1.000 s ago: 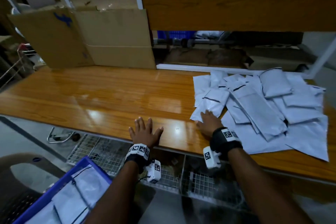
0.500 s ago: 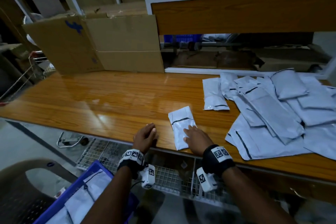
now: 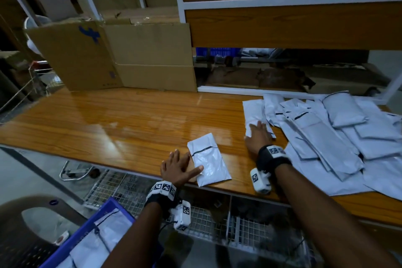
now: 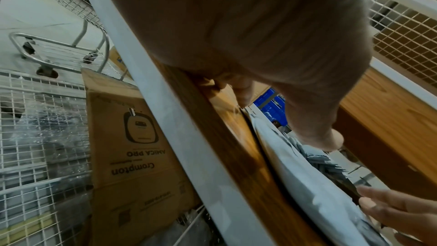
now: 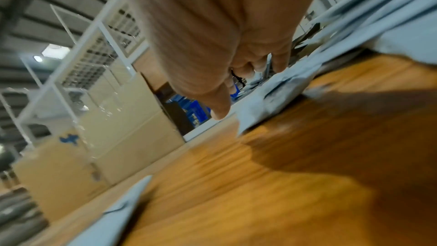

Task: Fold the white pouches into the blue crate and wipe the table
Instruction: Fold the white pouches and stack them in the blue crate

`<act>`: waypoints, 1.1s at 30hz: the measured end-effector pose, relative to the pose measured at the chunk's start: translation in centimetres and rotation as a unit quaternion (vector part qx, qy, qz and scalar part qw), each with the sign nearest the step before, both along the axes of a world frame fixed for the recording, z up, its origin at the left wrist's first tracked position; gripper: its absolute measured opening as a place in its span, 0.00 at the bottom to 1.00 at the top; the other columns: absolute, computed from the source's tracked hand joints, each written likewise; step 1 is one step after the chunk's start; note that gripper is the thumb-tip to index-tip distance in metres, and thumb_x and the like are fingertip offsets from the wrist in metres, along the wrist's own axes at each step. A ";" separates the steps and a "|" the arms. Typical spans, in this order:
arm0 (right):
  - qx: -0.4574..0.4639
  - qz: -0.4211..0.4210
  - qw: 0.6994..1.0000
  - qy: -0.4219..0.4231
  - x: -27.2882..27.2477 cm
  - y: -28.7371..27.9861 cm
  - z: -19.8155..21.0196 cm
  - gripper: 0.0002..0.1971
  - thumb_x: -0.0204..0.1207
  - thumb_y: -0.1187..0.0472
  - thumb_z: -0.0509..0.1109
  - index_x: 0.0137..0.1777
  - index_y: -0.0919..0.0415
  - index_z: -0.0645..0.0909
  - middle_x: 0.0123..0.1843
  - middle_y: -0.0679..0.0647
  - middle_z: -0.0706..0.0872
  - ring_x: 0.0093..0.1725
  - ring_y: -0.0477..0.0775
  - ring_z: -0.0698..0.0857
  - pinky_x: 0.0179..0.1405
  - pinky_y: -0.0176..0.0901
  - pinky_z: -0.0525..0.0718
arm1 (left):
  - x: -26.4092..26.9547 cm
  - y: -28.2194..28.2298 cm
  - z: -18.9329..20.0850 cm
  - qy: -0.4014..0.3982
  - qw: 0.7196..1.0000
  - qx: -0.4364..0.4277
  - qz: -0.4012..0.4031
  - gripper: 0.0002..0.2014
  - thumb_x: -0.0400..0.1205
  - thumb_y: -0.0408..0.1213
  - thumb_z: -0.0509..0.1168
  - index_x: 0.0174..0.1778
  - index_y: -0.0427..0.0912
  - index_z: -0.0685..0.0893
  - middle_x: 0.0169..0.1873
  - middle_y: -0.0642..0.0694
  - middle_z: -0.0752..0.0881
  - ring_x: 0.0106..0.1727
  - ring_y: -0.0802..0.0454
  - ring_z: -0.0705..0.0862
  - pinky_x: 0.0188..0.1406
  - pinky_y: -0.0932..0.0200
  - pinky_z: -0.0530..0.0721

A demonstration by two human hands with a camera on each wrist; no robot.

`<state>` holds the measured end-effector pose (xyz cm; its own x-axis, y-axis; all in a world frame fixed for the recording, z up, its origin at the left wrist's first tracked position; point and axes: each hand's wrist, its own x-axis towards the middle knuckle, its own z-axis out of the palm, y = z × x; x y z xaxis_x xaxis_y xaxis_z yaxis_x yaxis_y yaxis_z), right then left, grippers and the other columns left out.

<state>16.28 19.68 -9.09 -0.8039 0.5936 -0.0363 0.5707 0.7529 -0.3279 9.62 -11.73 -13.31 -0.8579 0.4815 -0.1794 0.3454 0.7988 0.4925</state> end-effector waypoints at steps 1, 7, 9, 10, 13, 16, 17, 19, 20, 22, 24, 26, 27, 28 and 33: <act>0.018 0.003 1.000 -0.015 -0.4 1.4 0.0 0.32 0.82 0.49 0.65 0.83 0.57 0.60 0.87 0.62 0.52 0.86 0.65 0.50 0.82 0.61 0.61 | -0.1 0.2 0.1 0.001 1.000 -0.022 0.000 0.56 0.59 0.87 0.50 0.85 0.67 0.55 0.88 0.51 0.43 0.88 0.51 0.39 0.82 0.35 0.36; 0.015 0.030 0.995 -0.090 -0.3 3.3 -1.8 0.35 0.84 0.45 0.57 0.86 0.59 0.51 0.86 0.61 0.57 0.84 0.63 0.58 0.83 0.57 0.59 | 0.2 1.0 0.2 -0.008 0.994 -0.107 0.004 0.59 0.63 0.88 0.48 0.87 0.61 0.41 0.86 0.54 0.34 0.87 0.51 0.33 0.81 0.31 0.32; 0.024 0.044 0.995 -0.085 0.0 1.9 -1.6 0.32 0.85 0.44 0.54 0.84 0.60 0.56 0.84 0.62 0.63 0.81 0.64 0.64 0.79 0.56 0.65 | 0.3 1.2 0.2 -0.007 0.994 -0.110 0.009 0.60 0.64 0.87 0.50 0.87 0.59 0.39 0.86 0.55 0.35 0.87 0.51 0.33 0.80 0.32 0.31; 0.034 0.058 0.994 -0.086 0.3 1.0 -1.3 0.30 0.85 0.45 0.54 0.83 0.60 0.60 0.81 0.62 0.67 0.78 0.64 0.68 0.76 0.56 0.70 | 0.3 1.2 0.2 -0.008 0.995 -0.103 0.013 0.60 0.65 0.86 0.51 0.87 0.58 0.39 0.86 0.56 0.36 0.87 0.51 0.34 0.80 0.32 0.32; 0.072 0.117 0.986 -0.097 1.9 -1.9 0.1 0.22 0.86 0.49 0.54 0.76 0.58 0.71 0.75 0.61 0.75 0.70 0.65 0.77 0.66 0.54 0.79 | 0.0 0.7 -0.1 -0.010 0.999 -0.039 0.024 0.57 0.69 0.81 0.58 0.88 0.55 0.43 0.87 0.56 0.40 0.87 0.53 0.38 0.82 0.34 0.34; 0.072 0.160 0.981 -0.088 4.3 -5.3 1.0 0.19 0.86 0.53 0.56 0.73 0.58 0.75 0.72 0.59 0.79 0.68 0.63 0.80 0.62 0.49 0.78 | -0.2 0.1 -0.3 -0.008 0.999 0.031 0.040 0.54 0.68 0.75 0.59 0.88 0.54 0.51 0.88 0.56 0.47 0.88 0.54 0.43 0.83 0.38 0.35; 0.067 0.166 0.981 -0.077 5.1 -6.2 1.3 0.18 0.86 0.53 0.56 0.72 0.57 0.76 0.71 0.58 0.80 0.67 0.63 0.80 0.61 0.48 0.77 | -0.3 -0.1 -0.4 -0.004 0.997 0.050 0.052 0.53 0.68 0.73 0.58 0.88 0.53 0.54 0.87 0.55 0.50 0.88 0.54 0.44 0.83 0.40 0.36; 0.041 0.173 0.983 -0.050 6.5 -7.8 1.4 0.18 0.86 0.53 0.57 0.71 0.56 0.77 0.71 0.57 0.82 0.67 0.62 0.80 0.62 0.48 0.77 | -0.1 -0.4 -0.4 0.013 0.993 0.076 0.088 0.52 0.66 0.71 0.57 0.86 0.49 0.60 0.87 0.51 0.56 0.88 0.51 0.50 0.84 0.42 0.41; 0.020 0.176 0.984 -0.036 7.1 -8.2 1.3 0.18 0.86 0.52 0.57 0.72 0.55 0.78 0.71 0.56 0.82 0.68 0.62 0.80 0.63 0.49 0.78 | 0.1 -0.5 -0.4 0.020 0.990 0.091 0.110 0.51 0.64 0.69 0.56 0.84 0.47 0.64 0.86 0.49 0.61 0.87 0.49 0.53 0.83 0.42 0.44; -0.043 0.165 0.985 -0.014 7.6 -8.5 1.2 0.18 0.86 0.51 0.58 0.71 0.53 0.80 0.71 0.54 0.83 0.68 0.60 0.81 0.65 0.50 0.80 | 0.4 -0.5 0.2 0.022 0.983 0.114 0.143 0.43 0.65 0.63 0.57 0.78 0.47 0.74 0.80 0.45 0.71 0.84 0.44 0.62 0.82 0.41 0.52; -0.090 0.129 0.987 0.023 7.4 -7.9 1.1 0.16 0.85 0.50 0.58 0.60 0.54 0.85 0.60 0.56 0.88 0.60 0.60 0.85 0.56 0.48 0.82 | 0.3 -0.5 0.8 0.030 0.979 0.117 0.166 0.31 0.68 0.60 0.61 0.64 0.48 0.83 0.65 0.43 0.83 0.74 0.39 0.74 0.74 0.38 0.63; -0.102 0.084 0.989 0.060 6.2 -6.6 1.2 0.14 0.83 0.47 0.61 0.50 0.54 0.85 0.52 0.59 0.89 0.54 0.64 0.86 0.46 0.48 0.81 | -0.3 -0.3 1.0 0.029 0.975 0.097 0.197 0.32 0.70 0.67 0.64 0.60 0.46 0.85 0.60 0.43 0.84 0.68 0.37 0.75 0.70 0.34 0.68; -0.105 0.057 0.990 0.070 5.4 -5.9 1.1 0.15 0.81 0.45 0.63 0.52 0.55 0.85 0.53 0.60 0.89 0.55 0.65 0.86 0.46 0.48 0.82 | -0.6 0.0 1.1 0.023 0.974 0.086 0.207 0.35 0.69 0.71 0.62 0.59 0.46 0.85 0.60 0.42 0.85 0.68 0.36 0.75 0.69 0.32 0.69; -0.108 0.028 0.991 0.069 4.6 -5.3 1.1 0.19 0.78 0.42 0.66 0.57 0.56 0.83 0.57 0.61 0.88 0.58 0.66 0.85 0.49 0.50 0.83 | -0.7 0.3 1.3 0.014 0.974 0.076 0.214 0.38 0.67 0.75 0.62 0.58 0.46 0.85 0.60 0.42 0.85 0.68 0.37 0.75 0.68 0.31 0.70; -0.091 -0.033 0.995 -0.036 1.0 -4.5 0.1 0.48 0.61 0.27 0.72 0.74 0.59 0.69 0.73 0.65 0.75 0.71 0.71 0.73 0.63 0.62 0.79 | -0.9 1.6 2.2 -0.031 0.973 0.045 0.224 0.38 0.64 0.68 0.75 0.64 0.46 0.84 0.61 0.44 0.86 0.70 0.38 0.77 0.70 0.37 0.71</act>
